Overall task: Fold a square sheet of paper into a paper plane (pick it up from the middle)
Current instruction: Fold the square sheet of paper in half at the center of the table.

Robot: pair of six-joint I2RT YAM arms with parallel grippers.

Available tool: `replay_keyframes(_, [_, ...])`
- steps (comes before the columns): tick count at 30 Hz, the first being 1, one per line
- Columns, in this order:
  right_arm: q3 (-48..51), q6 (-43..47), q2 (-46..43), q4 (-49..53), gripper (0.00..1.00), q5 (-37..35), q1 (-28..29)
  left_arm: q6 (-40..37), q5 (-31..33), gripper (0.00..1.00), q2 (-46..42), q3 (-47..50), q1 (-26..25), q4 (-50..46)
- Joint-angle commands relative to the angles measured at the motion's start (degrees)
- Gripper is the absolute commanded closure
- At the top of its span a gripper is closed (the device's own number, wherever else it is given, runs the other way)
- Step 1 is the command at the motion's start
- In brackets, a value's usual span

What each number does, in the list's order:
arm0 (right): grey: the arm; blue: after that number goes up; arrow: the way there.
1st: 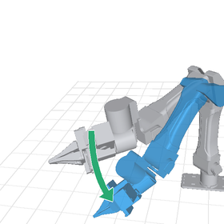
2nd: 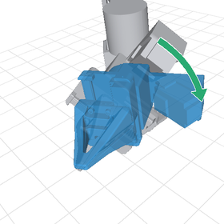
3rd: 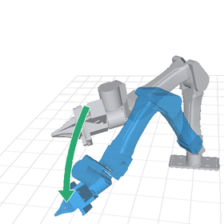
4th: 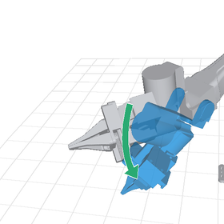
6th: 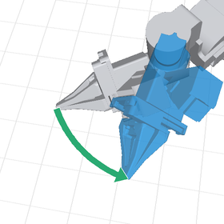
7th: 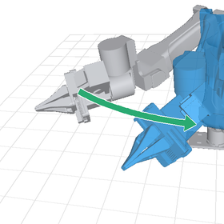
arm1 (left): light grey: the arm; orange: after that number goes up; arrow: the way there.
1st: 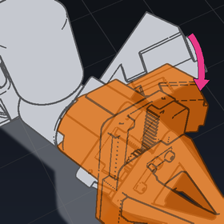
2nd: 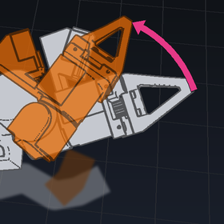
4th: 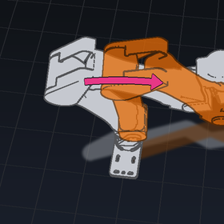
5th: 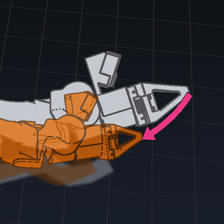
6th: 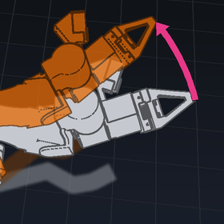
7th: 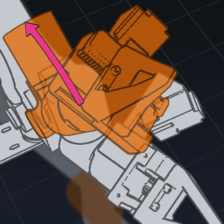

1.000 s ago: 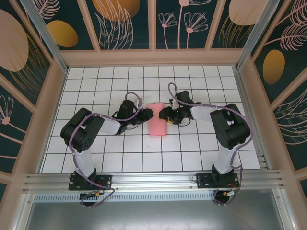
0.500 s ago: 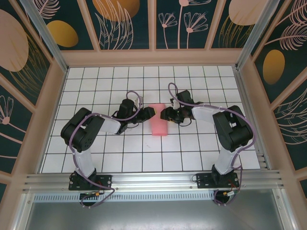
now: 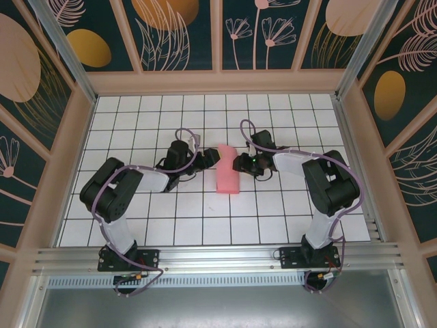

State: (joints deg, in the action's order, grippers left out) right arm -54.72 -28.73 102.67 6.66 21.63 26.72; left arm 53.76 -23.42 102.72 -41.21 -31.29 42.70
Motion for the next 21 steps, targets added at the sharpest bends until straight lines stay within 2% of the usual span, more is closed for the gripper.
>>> replay_keyframes(1, [0.8, -1.3, 1.2, -0.2, 0.54, -1.8, 0.4, -1.9, 2.6, 0.39, -1.3, 1.1, -0.2, -1.9])
replay_keyframes(6, [0.8, -1.5, 0.9, -0.3, 0.54, -1.7, 0.4, -0.4, -1.6, 0.43, 1.6, 0.7, -0.2, 0.0])
replay_keyframes(13, [0.8, -1.9, 0.2, -0.7, 0.54, -0.4, 0.3, 0.1, -6.4, 0.57, 4.2, 0.2, -0.3, 2.7])
replay_keyframes(16, [0.8, -2.2, -0.4, -1.0, 0.54, 0.2, 0.2, -0.4, -7.0, 0.66, 4.3, 0.6, -0.3, 3.0])
replay_keyframes(21, [1.5, -2.6, -3.1, -2.1, 0.54, 1.8, -0.3, -0.2, -8.4, 0.91, 4.3, 0.6, -0.3, 4.5])
